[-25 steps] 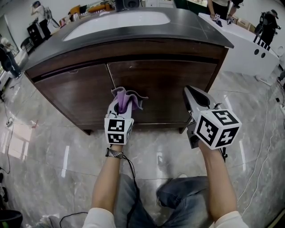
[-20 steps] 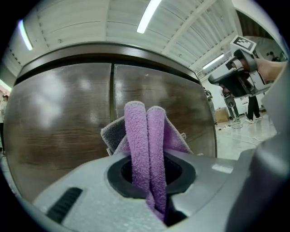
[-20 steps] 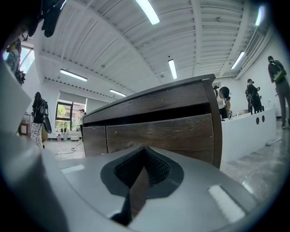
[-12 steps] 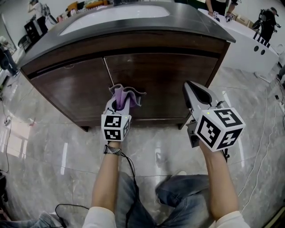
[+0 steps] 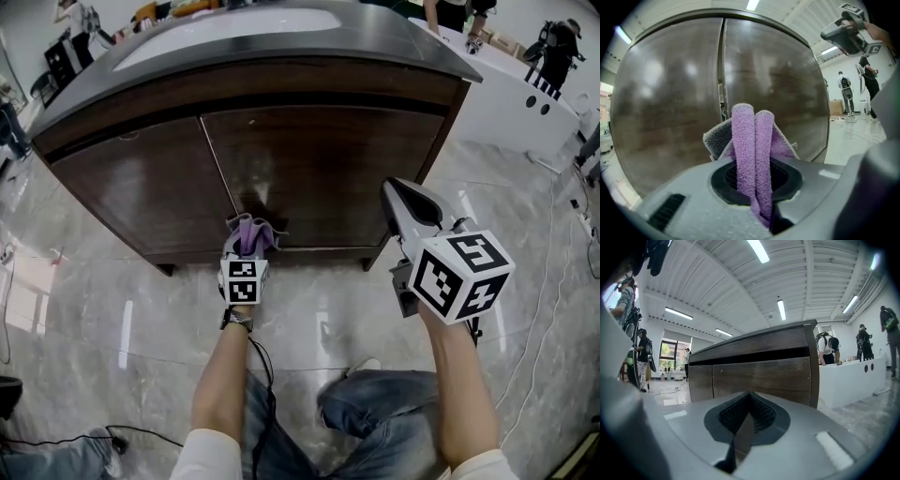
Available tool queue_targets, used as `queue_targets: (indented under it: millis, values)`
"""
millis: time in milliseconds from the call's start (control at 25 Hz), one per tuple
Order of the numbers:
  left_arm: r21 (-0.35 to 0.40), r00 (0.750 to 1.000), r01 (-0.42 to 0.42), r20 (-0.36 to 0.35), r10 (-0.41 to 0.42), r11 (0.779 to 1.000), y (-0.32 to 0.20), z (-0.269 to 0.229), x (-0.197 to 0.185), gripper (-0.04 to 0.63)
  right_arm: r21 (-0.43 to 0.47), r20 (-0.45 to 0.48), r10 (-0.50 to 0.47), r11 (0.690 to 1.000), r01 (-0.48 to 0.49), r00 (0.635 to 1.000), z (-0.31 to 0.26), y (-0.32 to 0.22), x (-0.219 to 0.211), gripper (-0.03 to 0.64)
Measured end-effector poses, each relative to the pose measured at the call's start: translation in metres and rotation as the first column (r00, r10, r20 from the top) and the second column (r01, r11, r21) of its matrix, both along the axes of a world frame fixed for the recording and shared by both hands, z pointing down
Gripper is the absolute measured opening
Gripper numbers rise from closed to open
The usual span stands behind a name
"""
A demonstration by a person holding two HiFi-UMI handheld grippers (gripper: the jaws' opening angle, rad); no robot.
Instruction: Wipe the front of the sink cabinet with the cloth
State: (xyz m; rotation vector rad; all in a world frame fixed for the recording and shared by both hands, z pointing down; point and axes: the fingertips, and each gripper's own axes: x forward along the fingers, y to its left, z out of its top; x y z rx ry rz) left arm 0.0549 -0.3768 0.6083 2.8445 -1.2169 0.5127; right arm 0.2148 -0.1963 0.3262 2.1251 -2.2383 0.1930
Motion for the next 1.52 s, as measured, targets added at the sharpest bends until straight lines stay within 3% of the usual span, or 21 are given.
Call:
queue_targets:
  millis: [200, 320, 440, 640, 760, 1000, 1200, 1520]
  values:
    - [-0.001, 0.999, 0.036, -0.021, -0.036, 0.999, -0.002, 0.025, 0.000, 0.049, -0.014, -0.024, 0.026, 1.000, -0.026, 0.999, 0.004, 0.001, 0.008, 0.006]
    - [-0.084, 0.999, 0.044, 0.003, -0.044, 0.995, -0.005, 0.056, -0.002, 0.051, -0.031, -0.025, 0.024, 0.999, -0.025, 0.999, 0.010, 0.001, 0.009, 0.006]
    - [-0.117, 0.999, 0.044, 0.012, -0.043, 0.992, -0.006, 0.069, -0.005, 0.051, -0.029, 0.003, 0.029, 0.999, -0.029, 1.000, 0.007, 0.003, 0.010, 0.006]
    - [-0.232, 0.998, 0.064, 0.032, -0.058, 0.971, 0.001, 0.102, 0.003, 0.052, -0.046, -0.008, 0.012, 0.999, -0.012, 1.000, 0.014, 0.000, 0.006, 0.006]
    - [-0.236, 0.996, 0.086, 0.008, -0.087, 0.968, -0.003, 0.101, 0.003, 0.052, -0.048, -0.015, -0.005, 0.999, 0.004, 1.000, 0.016, 0.000, 0.003, 0.006]
    - [-0.292, 0.999, 0.038, -0.001, -0.040, 0.956, 0.012, 0.090, 0.029, 0.052, -0.055, -0.015, 0.004, 0.998, -0.005, 1.000, 0.018, -0.003, 0.009, 0.006]
    - [-0.273, 0.999, -0.036, -0.021, 0.031, 0.961, 0.028, 0.056, 0.056, 0.052, -0.059, -0.043, 0.020, 0.998, -0.022, 0.999, 0.018, -0.009, 0.010, 0.006]
    - [-0.142, 0.992, -0.127, -0.044, 0.122, 0.982, 0.030, -0.032, 0.061, 0.051, -0.110, -0.061, 0.053, 0.992, -0.059, 0.997, 0.031, -0.019, 0.025, 0.006]
